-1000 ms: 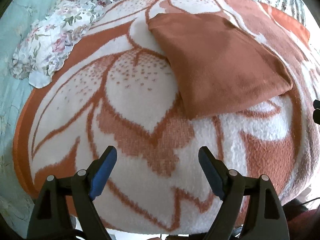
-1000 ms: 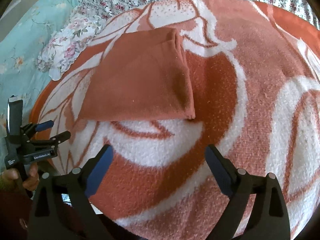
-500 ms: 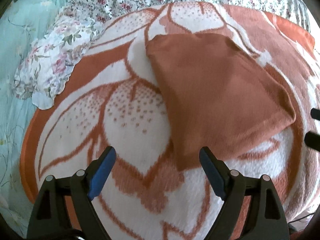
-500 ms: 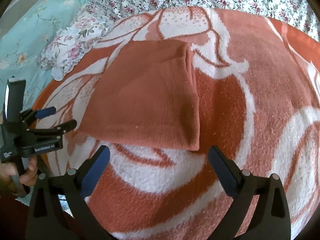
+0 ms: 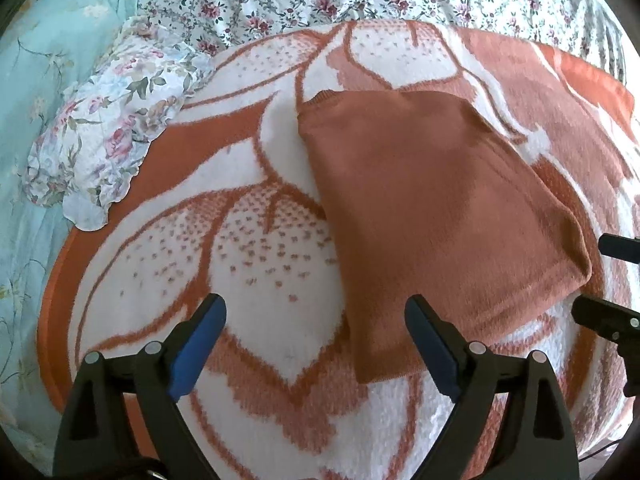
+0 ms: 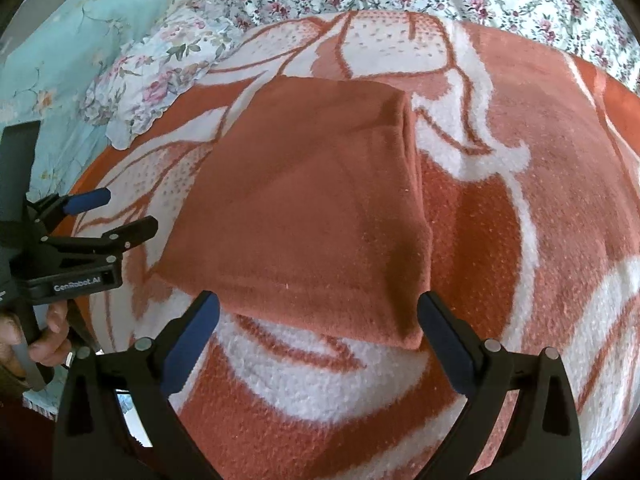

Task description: Fold small clothes

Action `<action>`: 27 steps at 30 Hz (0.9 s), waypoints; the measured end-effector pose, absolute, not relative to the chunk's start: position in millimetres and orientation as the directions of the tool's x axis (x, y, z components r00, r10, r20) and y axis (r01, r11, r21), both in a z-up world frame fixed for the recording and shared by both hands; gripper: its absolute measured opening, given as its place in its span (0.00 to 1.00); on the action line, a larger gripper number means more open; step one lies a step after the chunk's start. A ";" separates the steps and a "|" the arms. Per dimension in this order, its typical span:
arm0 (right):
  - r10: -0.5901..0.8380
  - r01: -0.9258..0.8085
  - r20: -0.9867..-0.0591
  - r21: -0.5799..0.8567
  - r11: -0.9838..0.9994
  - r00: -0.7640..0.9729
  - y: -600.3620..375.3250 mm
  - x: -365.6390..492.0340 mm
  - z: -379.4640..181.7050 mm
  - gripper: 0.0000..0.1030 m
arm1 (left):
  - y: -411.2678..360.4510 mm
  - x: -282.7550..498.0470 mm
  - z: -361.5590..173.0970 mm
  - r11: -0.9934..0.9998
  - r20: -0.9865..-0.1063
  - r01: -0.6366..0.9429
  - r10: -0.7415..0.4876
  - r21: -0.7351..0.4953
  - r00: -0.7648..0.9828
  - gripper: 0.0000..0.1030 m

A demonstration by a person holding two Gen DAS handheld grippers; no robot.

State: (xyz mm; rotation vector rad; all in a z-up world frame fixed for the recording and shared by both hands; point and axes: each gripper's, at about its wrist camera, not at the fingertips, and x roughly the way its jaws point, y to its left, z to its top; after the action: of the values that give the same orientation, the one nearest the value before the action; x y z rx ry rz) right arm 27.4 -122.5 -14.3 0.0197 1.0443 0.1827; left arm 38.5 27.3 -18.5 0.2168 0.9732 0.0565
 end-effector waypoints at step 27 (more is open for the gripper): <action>0.164 -0.115 -0.867 0.124 0.986 0.471 -137.0 57.6 -20.1 0.96 | 9.7 61.4 -28.5 0.977 -0.835 0.095 0.112 0.192 0.539 0.91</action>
State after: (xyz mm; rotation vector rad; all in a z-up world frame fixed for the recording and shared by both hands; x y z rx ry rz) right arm 57.5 -137.0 -20.1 0.0507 1.0672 0.1707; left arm 61.4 9.7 -28.5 0.2251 1.0036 0.0106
